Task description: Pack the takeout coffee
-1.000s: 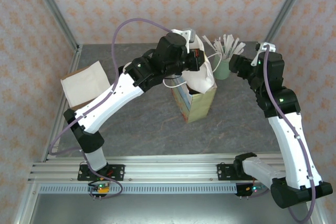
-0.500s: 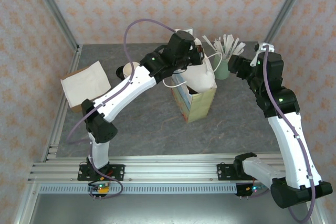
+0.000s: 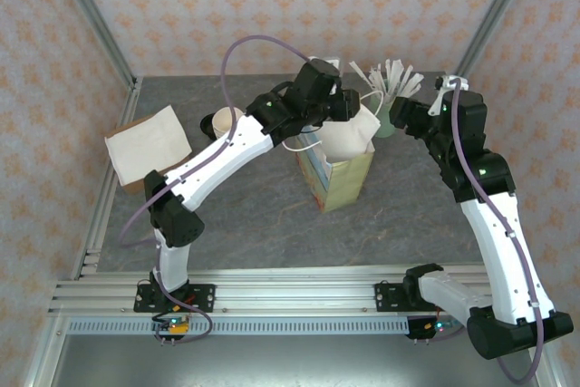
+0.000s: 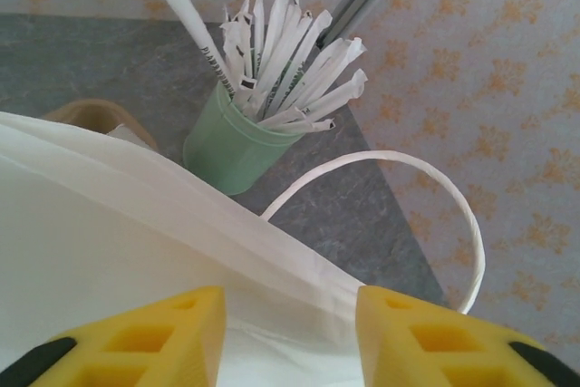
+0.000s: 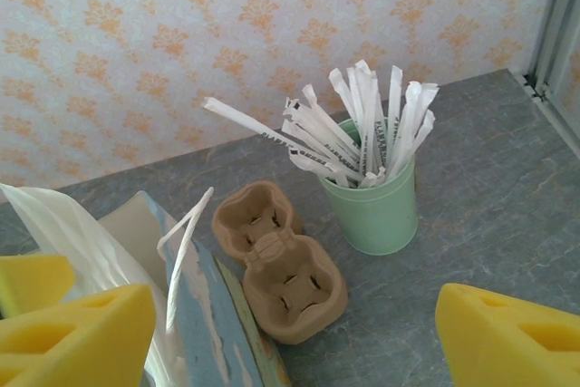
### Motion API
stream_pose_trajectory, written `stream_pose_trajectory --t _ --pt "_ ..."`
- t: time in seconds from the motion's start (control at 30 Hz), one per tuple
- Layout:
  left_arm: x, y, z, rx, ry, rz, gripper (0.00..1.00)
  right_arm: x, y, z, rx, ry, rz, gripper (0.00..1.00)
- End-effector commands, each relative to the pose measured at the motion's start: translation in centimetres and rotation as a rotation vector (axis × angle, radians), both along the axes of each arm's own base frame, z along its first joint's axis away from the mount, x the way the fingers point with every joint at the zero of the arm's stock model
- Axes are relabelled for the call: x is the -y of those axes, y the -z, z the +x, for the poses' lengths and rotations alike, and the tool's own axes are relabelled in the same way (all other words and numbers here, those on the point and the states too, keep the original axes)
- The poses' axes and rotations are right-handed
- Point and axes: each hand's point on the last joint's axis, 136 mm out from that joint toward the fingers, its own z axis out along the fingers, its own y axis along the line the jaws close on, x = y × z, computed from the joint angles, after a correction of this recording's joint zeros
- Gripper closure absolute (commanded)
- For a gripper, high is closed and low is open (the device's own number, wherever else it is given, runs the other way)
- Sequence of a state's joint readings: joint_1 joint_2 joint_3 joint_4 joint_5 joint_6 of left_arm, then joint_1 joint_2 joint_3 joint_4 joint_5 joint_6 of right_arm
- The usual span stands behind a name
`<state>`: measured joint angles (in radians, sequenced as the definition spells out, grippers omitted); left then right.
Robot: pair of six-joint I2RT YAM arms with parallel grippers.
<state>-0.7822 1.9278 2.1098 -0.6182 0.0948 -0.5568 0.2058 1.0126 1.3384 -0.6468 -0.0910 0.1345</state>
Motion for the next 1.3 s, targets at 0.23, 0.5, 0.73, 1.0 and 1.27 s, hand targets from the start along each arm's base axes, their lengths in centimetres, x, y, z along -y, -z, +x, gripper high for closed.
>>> stream_pose_trajectory --t 0.23,0.5,0.73,1.0,1.27 --pt "-7.2 -5.9 -2.6 0.148 0.012 0.046 0.40 -7.7 -2.0 -1.6 0.121 -0.347 -0.035 0.24" --pt "-15.6 -5.7 -2.8 0.164 -0.162 0.012 0.36 -12.9 -1.2 0.1 0.067 -0.492 -0.224 0.23" --pt "-19.9 -5.5 -3.9 0.185 -0.256 0.027 0.33 -13.3 0.5 5.0 -0.042 -0.429 -0.380 0.18" --pt "-22.2 -5.2 -4.7 0.191 -0.306 0.058 0.33 -14.1 6.0 6.9 -0.303 -0.470 -0.425 0.39" --pt "-23.1 -4.4 -4.9 0.180 -0.326 0.055 0.33 -14.7 7.8 5.9 -0.356 -0.487 -0.355 0.77"
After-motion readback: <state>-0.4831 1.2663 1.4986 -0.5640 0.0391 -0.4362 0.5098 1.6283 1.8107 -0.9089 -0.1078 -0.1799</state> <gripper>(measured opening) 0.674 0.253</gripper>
